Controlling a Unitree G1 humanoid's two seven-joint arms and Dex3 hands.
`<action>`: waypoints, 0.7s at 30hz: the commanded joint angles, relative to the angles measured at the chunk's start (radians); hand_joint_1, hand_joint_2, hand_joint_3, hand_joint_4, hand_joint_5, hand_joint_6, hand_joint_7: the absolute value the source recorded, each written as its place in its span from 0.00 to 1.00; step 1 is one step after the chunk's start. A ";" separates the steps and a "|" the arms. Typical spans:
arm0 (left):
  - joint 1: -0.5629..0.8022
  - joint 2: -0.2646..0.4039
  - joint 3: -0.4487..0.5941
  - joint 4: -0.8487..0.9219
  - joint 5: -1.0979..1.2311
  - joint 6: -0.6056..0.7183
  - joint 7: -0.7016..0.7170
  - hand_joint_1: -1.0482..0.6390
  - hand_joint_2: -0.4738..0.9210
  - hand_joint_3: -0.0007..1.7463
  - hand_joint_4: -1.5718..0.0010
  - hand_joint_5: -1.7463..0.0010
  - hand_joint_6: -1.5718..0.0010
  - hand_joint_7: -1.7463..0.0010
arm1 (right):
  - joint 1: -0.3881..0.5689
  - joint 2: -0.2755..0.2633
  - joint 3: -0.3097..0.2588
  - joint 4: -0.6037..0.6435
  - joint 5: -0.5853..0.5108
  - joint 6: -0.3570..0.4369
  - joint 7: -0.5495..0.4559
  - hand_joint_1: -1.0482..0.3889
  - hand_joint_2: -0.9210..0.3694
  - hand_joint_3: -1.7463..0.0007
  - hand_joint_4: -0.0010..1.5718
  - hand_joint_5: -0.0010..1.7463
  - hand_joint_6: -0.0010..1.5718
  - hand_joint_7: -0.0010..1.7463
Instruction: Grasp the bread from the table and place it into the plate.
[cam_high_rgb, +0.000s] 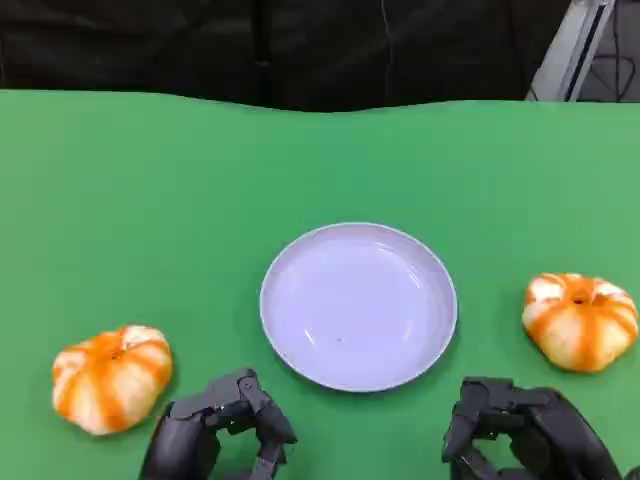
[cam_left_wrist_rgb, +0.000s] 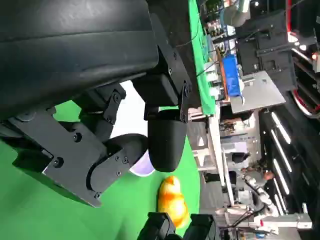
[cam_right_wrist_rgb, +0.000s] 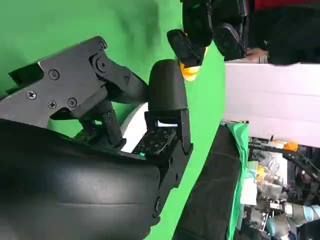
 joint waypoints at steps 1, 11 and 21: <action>-0.008 0.014 0.006 0.013 -0.006 -0.013 0.008 0.56 0.69 0.71 0.46 0.08 0.44 0.25 | -0.007 -0.014 -0.009 0.013 0.005 -0.021 0.002 0.64 0.24 0.44 0.52 0.90 0.52 0.76; -0.009 0.013 0.006 0.016 -0.006 -0.013 0.008 0.56 0.69 0.71 0.46 0.08 0.44 0.24 | -0.003 -0.014 -0.008 0.006 0.006 -0.010 0.001 0.65 0.24 0.43 0.53 0.89 0.52 0.76; -0.010 0.013 0.007 0.012 -0.010 -0.008 0.007 0.57 0.70 0.70 0.46 0.09 0.44 0.26 | -0.004 -0.014 -0.007 0.006 0.006 -0.009 0.002 0.65 0.24 0.44 0.53 0.89 0.52 0.75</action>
